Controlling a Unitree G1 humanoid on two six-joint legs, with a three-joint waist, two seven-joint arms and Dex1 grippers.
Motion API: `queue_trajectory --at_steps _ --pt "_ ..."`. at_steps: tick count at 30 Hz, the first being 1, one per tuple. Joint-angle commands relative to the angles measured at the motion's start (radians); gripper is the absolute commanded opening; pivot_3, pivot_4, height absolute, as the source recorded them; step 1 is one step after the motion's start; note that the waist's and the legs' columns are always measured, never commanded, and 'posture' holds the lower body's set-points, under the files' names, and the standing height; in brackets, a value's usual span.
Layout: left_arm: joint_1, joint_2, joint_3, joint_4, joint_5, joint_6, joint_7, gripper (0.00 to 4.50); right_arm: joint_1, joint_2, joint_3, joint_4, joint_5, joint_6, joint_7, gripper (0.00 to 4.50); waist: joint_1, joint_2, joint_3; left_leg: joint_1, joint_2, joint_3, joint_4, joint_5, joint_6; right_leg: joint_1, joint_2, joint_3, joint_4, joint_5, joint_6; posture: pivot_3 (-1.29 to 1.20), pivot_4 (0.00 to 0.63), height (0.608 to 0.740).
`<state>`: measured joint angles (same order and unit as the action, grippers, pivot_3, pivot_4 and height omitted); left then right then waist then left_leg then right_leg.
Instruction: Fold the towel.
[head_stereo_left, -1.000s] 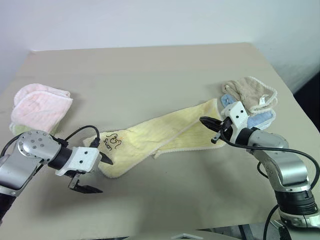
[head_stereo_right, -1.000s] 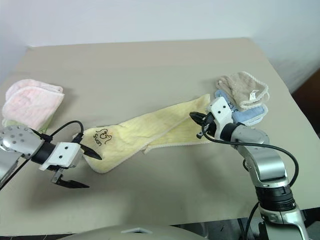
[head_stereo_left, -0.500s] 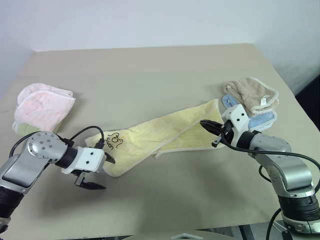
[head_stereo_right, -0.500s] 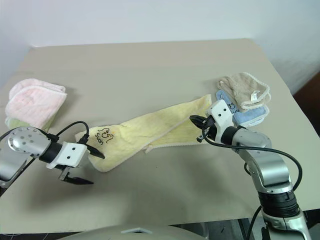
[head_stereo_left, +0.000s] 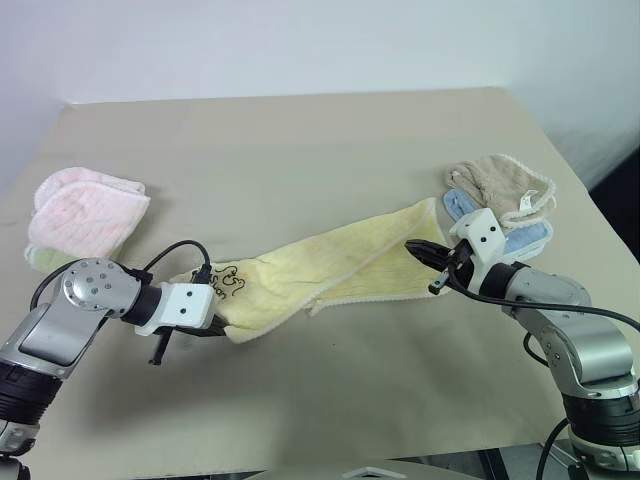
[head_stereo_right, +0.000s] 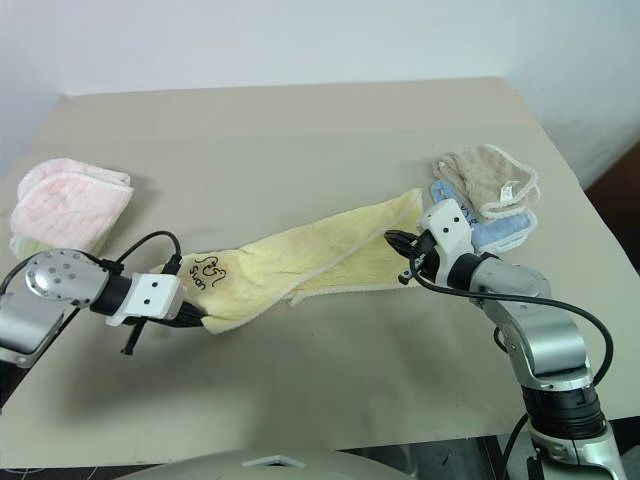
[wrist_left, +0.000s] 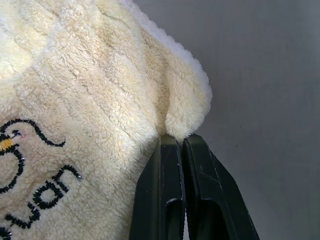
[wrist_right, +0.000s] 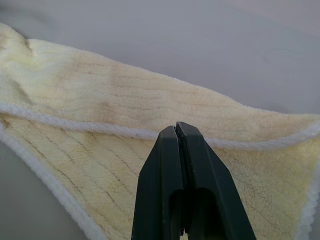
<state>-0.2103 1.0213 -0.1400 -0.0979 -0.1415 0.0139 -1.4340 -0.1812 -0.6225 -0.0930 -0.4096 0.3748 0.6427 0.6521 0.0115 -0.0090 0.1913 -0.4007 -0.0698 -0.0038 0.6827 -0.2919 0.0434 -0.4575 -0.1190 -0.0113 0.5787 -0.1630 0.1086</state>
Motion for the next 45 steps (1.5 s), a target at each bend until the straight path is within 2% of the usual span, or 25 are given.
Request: queue_trajectory --at_steps 1,4,8,11,16,23,27,30,35,38,41,44,45 --pt "0.025 0.007 0.004 -0.031 -0.035 0.033 -0.015 0.04 -0.038 -0.035 -0.011 0.012 -0.040 -0.058 -0.004 0.00 0.000 0.000 0.000 0.000 0.000 0.000 0.000 0.000 0.000 0.000 0.000 0.000 0.000 0.000 0.000 0.00 0.150 0.728" --pt "0.034 0.021 0.074 -0.057 -0.115 0.113 -0.013 0.04 -0.075 -0.103 0.031 0.102 -0.171 -0.204 0.002 0.00 -0.002 0.000 0.000 0.000 0.000 0.001 0.000 0.000 0.000 0.000 0.000 0.000 0.000 0.000 0.000 0.00 0.150 0.728" --pt "0.067 0.062 0.131 -0.075 -0.140 0.139 -0.011 0.04 -0.152 -0.158 0.082 0.260 -0.274 -0.381 0.040 0.00 -0.006 0.000 0.000 -0.001 0.000 0.001 0.000 0.000 0.000 -0.001 0.001 0.000 0.000 0.000 0.000 0.00 0.150 0.728" --pt "0.099 0.080 0.146 -0.081 -0.129 0.127 -0.001 0.00 -0.221 -0.185 0.144 0.403 -0.362 -0.548 0.074 0.56 -0.012 0.000 0.000 0.000 0.000 0.001 0.000 0.000 0.000 -0.001 0.001 0.000 0.000 0.000 0.000 0.00 0.150 0.728" --pt "0.130 0.082 0.155 -0.115 -0.127 0.136 0.027 0.00 -0.362 -0.210 0.273 0.676 -0.587 -0.929 0.023 2.23 -0.028 0.000 0.000 0.000 0.000 0.002 0.000 0.000 0.000 0.000 0.000 0.000 0.001 0.000 0.000 0.00 0.150 0.728" --pt "0.170 0.089 0.170 -0.149 -0.128 0.143 0.057 0.00 -0.560 -0.221 0.419 1.011 -0.888 -1.310 -0.172 2.23 -0.032 0.000 0.001 0.000 -0.001 0.002 0.000 0.001 -0.001 -0.001 0.001 0.001 0.001 0.000 0.000 0.00 0.150 0.728" --pt "0.177 0.086 0.170 -0.154 -0.125 0.142 0.068 0.00 -0.670 -0.208 0.520 1.180 -1.068 -1.406 -0.320 2.23 -0.032 0.000 0.001 0.000 -0.001 0.002 0.000 0.001 -0.001 -0.002 0.001 0.001 0.002 0.000 0.000 0.00 0.150 0.728" --pt "0.183 0.085 0.172 -0.160 -0.125 0.144 0.075 0.00 -0.726 -0.203 0.574 1.275 -1.142 -1.447 -0.386 2.23 -0.032 0.000 0.000 0.000 -0.001 0.002 0.000 0.001 -0.002 -0.002 0.001 0.001 0.002 0.000 0.000 0.00 0.150 0.728" --pt "0.209 0.087 0.188 -0.170 -0.124 0.140 0.091 0.00 -0.790 -0.218 0.601 1.363 -1.177 -1.499 -0.432 2.23 -0.034 0.000 0.001 0.000 -0.001 0.002 0.000 0.001 -0.002 -0.001 0.001 0.001 0.002 0.000 0.000 0.00 0.150 0.728" --pt "0.226 0.087 0.195 -0.181 -0.124 0.139 0.100 0.00 -0.800 -0.238 0.588 1.381 -1.157 -1.531 -0.408 2.23 -0.033 0.000 0.001 0.000 -0.001 0.002 0.000 0.001 -0.002 -0.001 0.001 0.001 0.002 0.000 0.000 0.00 0.150 0.728" --pt "0.229 0.082 0.192 -0.186 -0.124 0.141 0.109 0.00 -0.815 -0.246 0.610 1.390 -1.214 -1.528 -0.468 3.05 -0.034 0.000 0.000 0.001 -0.001 0.002 0.000 0.001 -0.002 -0.001 0.001 0.001 0.002 0.000 0.000 0.00 0.150 0.728" --pt "0.220 0.079 0.184 -0.183 -0.122 0.141 0.116 0.00 -0.833 -0.232 0.633 1.411 -1.257 -1.514 -0.518 4.06 -0.036 0.000 0.000 0.001 -0.001 0.002 0.000 0.001 -0.002 -0.001 0.001 0.002 0.003 0.000 -0.001 0.00 0.150 0.728" --pt "0.218 0.079 0.182 -0.182 -0.123 0.142 0.117 0.00 -0.838 -0.227 0.638 1.418 -1.263 -1.511 -0.532 4.06 -0.036 0.000 0.000 0.002 -0.001 0.002 0.000 0.001 -0.002 -0.001 0.001 0.002 0.003 0.000 -0.001 0.00 0.150 0.728"
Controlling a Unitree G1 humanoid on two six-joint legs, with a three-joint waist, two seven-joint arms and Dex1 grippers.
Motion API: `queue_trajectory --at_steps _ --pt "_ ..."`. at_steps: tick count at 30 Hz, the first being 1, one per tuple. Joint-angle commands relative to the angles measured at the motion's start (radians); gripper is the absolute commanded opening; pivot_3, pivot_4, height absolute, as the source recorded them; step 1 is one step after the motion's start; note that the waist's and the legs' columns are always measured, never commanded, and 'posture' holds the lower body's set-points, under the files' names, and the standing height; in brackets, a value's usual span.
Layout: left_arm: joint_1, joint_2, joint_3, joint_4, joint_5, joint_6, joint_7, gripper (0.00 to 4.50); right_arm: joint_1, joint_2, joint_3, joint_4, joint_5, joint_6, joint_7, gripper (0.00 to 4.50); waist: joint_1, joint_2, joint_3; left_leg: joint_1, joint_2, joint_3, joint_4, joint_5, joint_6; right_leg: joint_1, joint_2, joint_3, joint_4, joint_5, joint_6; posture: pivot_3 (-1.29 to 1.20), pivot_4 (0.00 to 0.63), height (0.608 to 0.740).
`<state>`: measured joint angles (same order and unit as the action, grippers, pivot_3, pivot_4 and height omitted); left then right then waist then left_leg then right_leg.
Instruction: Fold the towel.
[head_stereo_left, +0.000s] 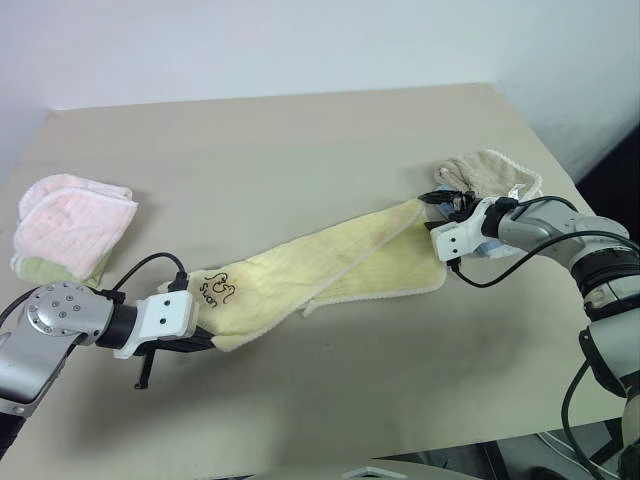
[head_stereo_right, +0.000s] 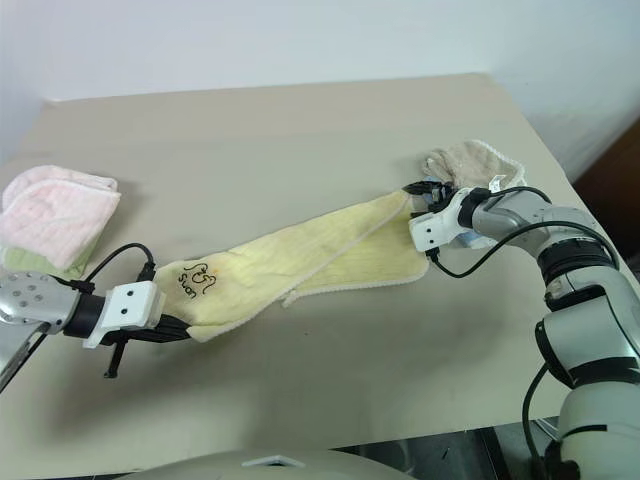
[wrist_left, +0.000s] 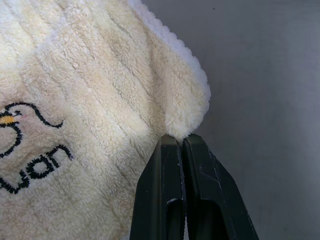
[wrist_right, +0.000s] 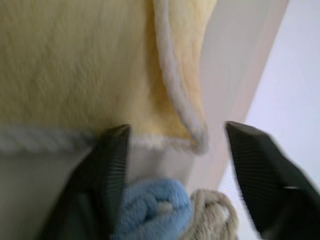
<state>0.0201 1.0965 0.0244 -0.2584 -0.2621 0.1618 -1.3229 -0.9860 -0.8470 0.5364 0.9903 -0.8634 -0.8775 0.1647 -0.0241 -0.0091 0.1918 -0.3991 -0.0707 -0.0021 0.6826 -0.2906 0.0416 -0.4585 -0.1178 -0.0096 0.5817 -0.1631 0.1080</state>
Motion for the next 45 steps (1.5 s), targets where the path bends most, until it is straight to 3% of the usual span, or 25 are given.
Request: queue_trajectory --at_steps 1,9,15,21,22,42,43,44,45 --pt "-0.016 0.003 0.016 -0.021 -0.003 -0.005 0.007 0.00 -0.042 0.010 0.020 0.030 -0.041 0.017 -0.070 4.06 -0.003 0.000 0.000 0.000 0.000 0.000 0.000 0.000 0.000 0.000 0.000 0.000 0.000 0.000 0.000 0.00 0.150 0.728" --pt "-0.020 0.003 0.018 -0.020 -0.003 -0.005 0.015 0.00 -0.106 0.073 0.092 0.122 -0.111 0.047 -0.216 4.06 -0.023 0.000 0.000 0.005 0.000 0.000 -0.001 0.000 0.000 0.005 0.000 0.000 0.000 0.000 0.000 0.00 0.150 0.728" --pt "0.000 0.003 0.028 -0.026 -0.005 -0.002 0.027 0.00 -0.107 0.057 0.095 0.117 -0.098 0.008 -0.215 2.26 -0.023 0.000 0.000 0.008 0.000 0.000 -0.001 0.000 0.000 0.008 0.000 0.001 0.000 0.000 0.000 0.00 0.150 0.728" --pt "-0.009 -0.004 0.021 -0.019 -0.005 -0.002 0.037 0.00 -0.100 0.050 0.088 0.113 -0.087 -0.004 -0.208 0.20 -0.023 0.000 0.000 0.008 0.000 0.000 -0.001 0.000 0.000 0.008 0.000 0.001 0.000 0.000 0.000 0.00 0.150 0.728" --pt "-0.011 -0.005 0.020 -0.017 -0.004 -0.002 0.039 0.00 -0.099 0.049 0.086 0.112 -0.085 -0.005 -0.208 0.09 -0.023 0.000 0.000 0.008 0.000 0.000 -0.001 0.000 0.000 0.008 0.000 0.001 0.000 0.000 0.000 0.00 0.150 0.728" --pt "-0.014 -0.006 0.018 -0.014 -0.004 -0.002 0.041 0.00 -0.099 0.048 0.088 0.111 -0.081 -0.005 -0.206 0.09 -0.023 0.000 0.000 0.008 0.000 0.000 -0.001 0.000 0.000 0.008 0.000 0.001 0.000 0.000 0.000 0.00 0.150 0.728" --pt "-0.259 -0.108 0.079 0.177 -0.037 0.035 0.206 0.00 -0.159 0.039 -0.030 0.126 0.078 0.040 -0.087 0.09 -0.015 0.004 0.002 0.008 0.000 0.000 -0.001 0.000 0.000 0.008 0.000 0.001 0.000 0.000 0.000 0.00 0.150 0.728" --pt "-0.443 -0.185 0.121 0.323 -0.061 0.062 0.327 0.00 -0.200 0.031 -0.119 0.133 0.203 0.074 0.010 0.09 0.001 0.009 0.008 0.010 0.000 -0.001 -0.001 0.000 0.000 0.011 0.000 0.000 0.000 0.000 0.000 0.00 0.150 0.728" --pt "-0.573 -0.241 0.149 0.427 -0.068 0.076 0.405 0.00 -0.225 0.027 -0.182 0.130 0.292 0.099 0.084 0.09 0.014 0.006 0.013 0.009 -0.002 -0.003 0.001 0.003 0.000 0.013 0.000 -0.001 0.001 0.000 0.000 0.00 0.150 0.728"
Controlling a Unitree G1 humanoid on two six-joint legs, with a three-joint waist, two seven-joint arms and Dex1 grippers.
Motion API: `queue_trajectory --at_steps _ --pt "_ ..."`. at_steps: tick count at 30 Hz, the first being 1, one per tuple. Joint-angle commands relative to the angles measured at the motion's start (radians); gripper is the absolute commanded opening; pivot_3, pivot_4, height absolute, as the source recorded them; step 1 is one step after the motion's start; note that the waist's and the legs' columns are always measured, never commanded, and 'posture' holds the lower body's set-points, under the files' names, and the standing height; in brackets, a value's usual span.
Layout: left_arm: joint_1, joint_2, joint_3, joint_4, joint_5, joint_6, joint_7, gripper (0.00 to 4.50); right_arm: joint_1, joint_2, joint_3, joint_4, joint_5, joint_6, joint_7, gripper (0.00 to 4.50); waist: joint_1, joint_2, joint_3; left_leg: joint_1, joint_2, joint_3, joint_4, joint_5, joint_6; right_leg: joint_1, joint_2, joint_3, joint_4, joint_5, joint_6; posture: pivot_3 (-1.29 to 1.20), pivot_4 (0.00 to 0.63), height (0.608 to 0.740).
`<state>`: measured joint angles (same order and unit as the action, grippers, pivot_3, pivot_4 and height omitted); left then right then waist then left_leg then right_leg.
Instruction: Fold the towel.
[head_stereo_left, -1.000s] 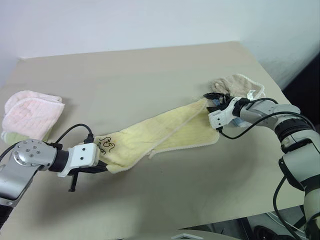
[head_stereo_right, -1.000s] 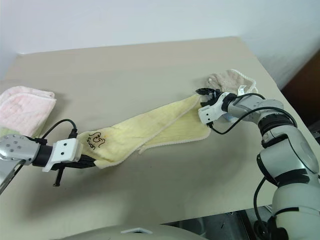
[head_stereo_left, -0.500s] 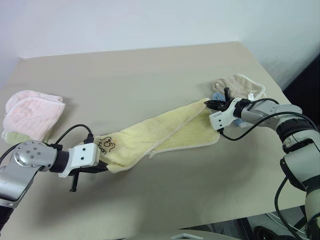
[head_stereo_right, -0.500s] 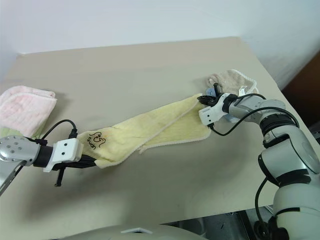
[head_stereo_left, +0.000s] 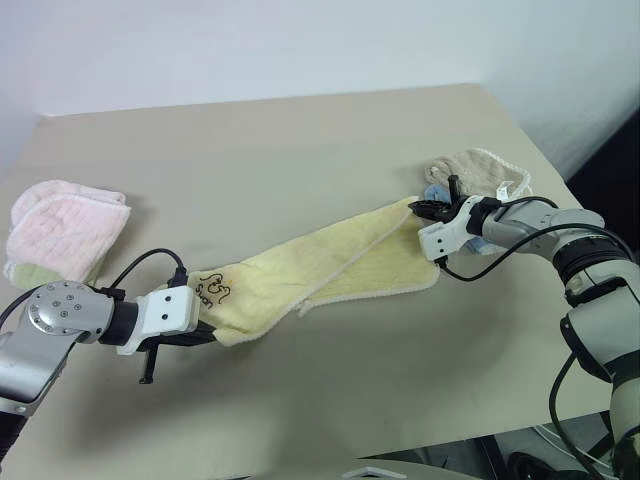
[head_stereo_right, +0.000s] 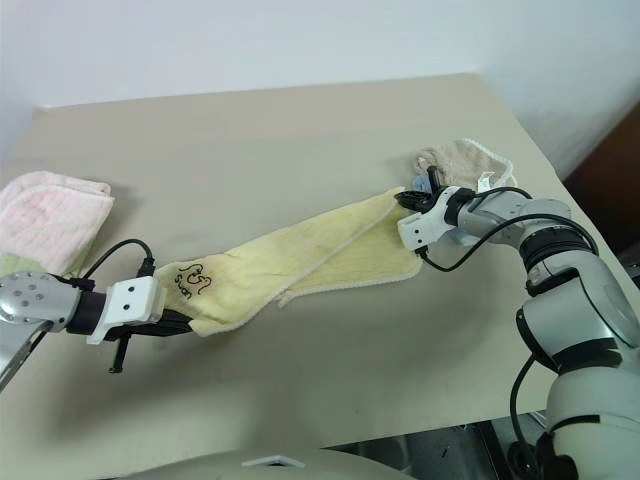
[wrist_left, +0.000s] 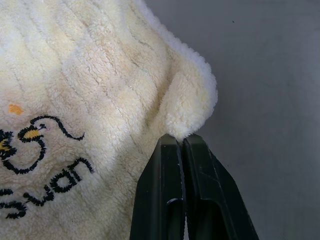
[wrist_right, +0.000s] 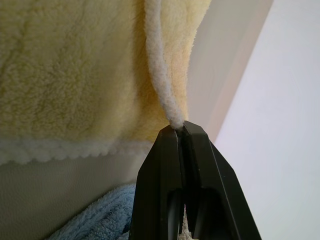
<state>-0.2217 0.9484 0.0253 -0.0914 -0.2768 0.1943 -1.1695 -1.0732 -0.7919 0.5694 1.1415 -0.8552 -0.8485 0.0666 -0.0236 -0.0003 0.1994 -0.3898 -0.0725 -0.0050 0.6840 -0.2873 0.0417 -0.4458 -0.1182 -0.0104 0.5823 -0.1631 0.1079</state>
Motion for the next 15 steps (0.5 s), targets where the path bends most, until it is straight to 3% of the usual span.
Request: queue_trajectory --at_steps 1,3,7,9,13,15 --pt "-0.403 -0.126 0.160 0.321 -0.053 0.050 0.290 0.00 -0.139 -0.032 -0.252 -0.037 0.341 0.084 0.239 0.09 0.009 -0.008 0.011 -0.001 0.000 -0.003 0.000 0.005 -0.001 0.001 0.000 -0.002 -0.001 0.002 -0.001 0.00 0.150 0.728" --pt "-0.428 -0.145 0.153 0.355 -0.031 0.038 0.287 0.00 -0.109 -0.031 -0.268 -0.078 0.378 0.095 0.301 0.09 -0.003 -0.009 0.008 0.000 0.003 -0.004 -0.001 0.009 -0.004 0.002 0.004 -0.003 -0.003 0.010 0.002 0.00 0.150 0.728" --pt "-0.410 -0.156 0.128 0.352 -0.006 0.019 0.273 0.00 -0.035 -0.036 -0.302 -0.167 0.429 0.131 0.379 0.09 -0.027 -0.008 -0.005 0.017 0.001 0.000 -0.008 -0.001 0.001 0.015 0.003 0.000 -0.004 0.001 0.004 0.00 0.150 0.728" --pt "-0.401 -0.157 0.121 0.345 0.002 0.012 0.264 0.00 -0.016 -0.037 -0.315 -0.196 0.439 0.148 0.396 0.09 -0.030 -0.008 -0.004 0.014 0.001 0.001 -0.008 -0.002 0.001 0.012 0.002 0.002 -0.003 0.000 0.004 0.00 0.150 0.728" --pt "-0.412 -0.162 0.120 0.352 0.000 0.016 0.257 0.00 -0.002 -0.031 -0.329 -0.219 0.440 0.170 0.412 0.09 -0.026 -0.008 -0.004 -0.007 0.000 0.005 -0.001 0.003 -0.006 -0.013 0.000 0.005 0.006 0.001 0.004 0.00 0.150 0.728" --pt "-0.418 -0.160 0.118 0.363 0.006 0.013 0.253 0.00 0.001 -0.030 -0.334 -0.226 0.442 0.178 0.421 0.09 -0.021 -0.008 -0.004 -0.008 0.001 0.005 -0.002 0.003 -0.007 -0.014 0.001 0.005 0.006 0.001 0.004 0.00 0.150 0.728"
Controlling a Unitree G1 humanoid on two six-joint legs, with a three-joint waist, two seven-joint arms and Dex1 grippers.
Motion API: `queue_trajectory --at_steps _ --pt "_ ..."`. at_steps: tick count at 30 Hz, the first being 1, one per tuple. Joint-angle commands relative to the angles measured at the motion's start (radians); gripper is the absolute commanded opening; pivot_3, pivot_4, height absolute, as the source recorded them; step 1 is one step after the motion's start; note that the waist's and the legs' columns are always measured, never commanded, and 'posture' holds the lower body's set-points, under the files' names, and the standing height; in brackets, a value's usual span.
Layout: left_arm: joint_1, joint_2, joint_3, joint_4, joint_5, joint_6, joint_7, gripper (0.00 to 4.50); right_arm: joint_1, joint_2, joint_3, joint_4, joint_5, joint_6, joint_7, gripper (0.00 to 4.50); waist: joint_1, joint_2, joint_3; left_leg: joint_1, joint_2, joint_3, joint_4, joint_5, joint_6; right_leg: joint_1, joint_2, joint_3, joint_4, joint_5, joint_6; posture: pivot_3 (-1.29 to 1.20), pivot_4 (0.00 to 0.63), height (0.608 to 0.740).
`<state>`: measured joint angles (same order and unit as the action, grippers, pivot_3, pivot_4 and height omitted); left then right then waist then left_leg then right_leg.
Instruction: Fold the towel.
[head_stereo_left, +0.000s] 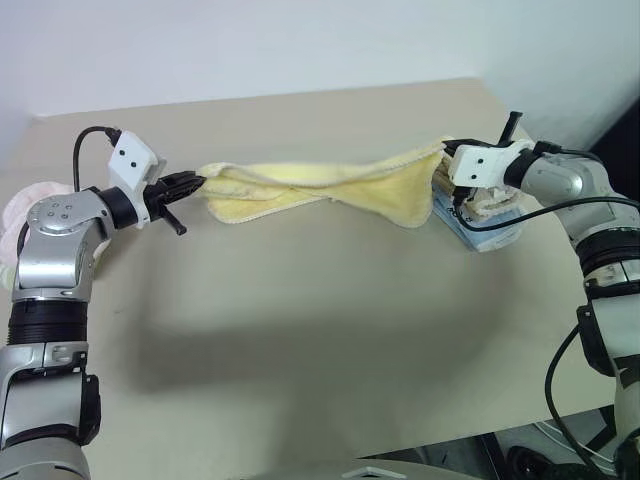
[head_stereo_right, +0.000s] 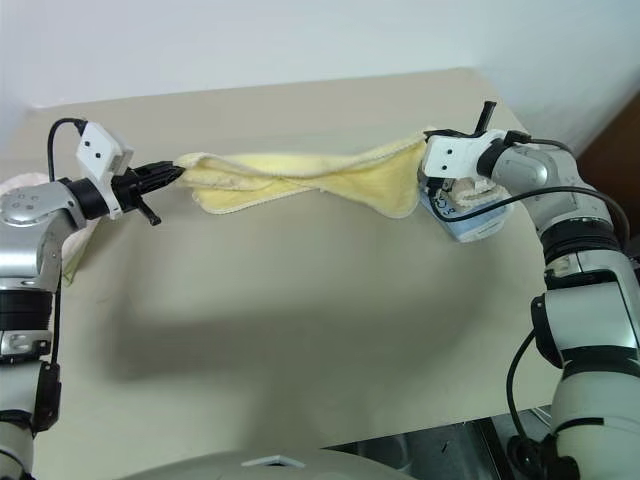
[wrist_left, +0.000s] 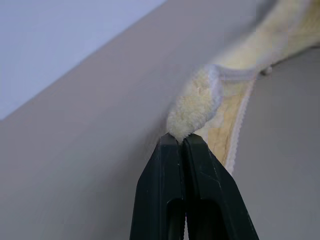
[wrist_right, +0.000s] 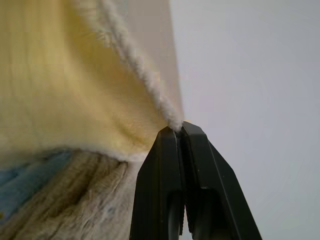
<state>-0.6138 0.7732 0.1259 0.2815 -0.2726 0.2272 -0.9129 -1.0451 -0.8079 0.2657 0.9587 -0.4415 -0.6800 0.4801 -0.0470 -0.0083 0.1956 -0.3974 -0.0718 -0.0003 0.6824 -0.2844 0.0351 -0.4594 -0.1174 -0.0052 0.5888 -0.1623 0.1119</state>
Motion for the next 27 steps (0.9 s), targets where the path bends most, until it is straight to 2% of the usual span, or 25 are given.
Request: queue_trajectory --at_steps 1,8,13,17,23,27 --pt "-0.028 0.016 0.017 -0.006 0.004 -0.020 -0.005 0.00 -0.027 -0.014 -0.032 -0.047 0.031 0.012 0.011 0.09 0.003 0.000 0.000 0.000 0.000 0.000 0.000 0.000 0.000 0.000 0.000 0.000 0.000 0.000 0.000 0.00 0.150 0.728" --pt "-0.121 0.012 0.029 0.113 0.036 -0.064 0.046 0.00 -0.091 -0.017 -0.036 -0.001 0.020 0.047 -0.016 0.09 0.004 0.000 0.000 0.000 -0.001 0.000 0.001 -0.002 0.004 0.000 -0.001 0.000 0.000 0.000 0.000 0.00 0.150 0.728" --pt "-0.322 0.009 0.038 0.326 0.102 -0.171 0.178 0.00 -0.209 -0.029 -0.040 0.078 0.004 0.083 -0.087 0.09 0.005 -0.001 0.000 0.000 -0.001 0.000 0.001 -0.001 0.001 0.000 -0.001 0.000 0.001 0.000 0.000 0.00 0.150 0.728" --pt "-0.403 0.035 0.062 0.438 0.111 -0.250 0.222 0.00 -0.225 -0.055 -0.078 0.086 0.064 0.073 -0.047 0.09 0.004 -0.001 0.000 0.000 -0.001 0.000 0.000 0.000 0.001 0.000 -0.001 0.000 0.002 0.000 0.000 0.00 0.150 0.728" --pt "-0.313 0.088 0.106 0.349 0.023 -0.222 0.086 0.00 -0.112 -0.089 -0.182 -0.056 0.263 0.102 0.165 0.09 0.001 -0.001 0.000 -0.001 -0.001 0.001 0.000 -0.001 0.001 0.000 -0.001 0.000 -0.002 0.000 0.000 0.00 0.150 0.728" --pt "-0.027 0.173 0.147 0.075 -0.129 -0.070 -0.167 0.00 0.186 -0.145 -0.235 -0.412 0.505 0.281 0.461 0.09 0.003 -0.001 0.000 -0.002 0.000 0.001 0.000 -0.002 0.004 0.000 0.000 0.000 -0.003 0.000 0.000 0.00 0.150 0.728"
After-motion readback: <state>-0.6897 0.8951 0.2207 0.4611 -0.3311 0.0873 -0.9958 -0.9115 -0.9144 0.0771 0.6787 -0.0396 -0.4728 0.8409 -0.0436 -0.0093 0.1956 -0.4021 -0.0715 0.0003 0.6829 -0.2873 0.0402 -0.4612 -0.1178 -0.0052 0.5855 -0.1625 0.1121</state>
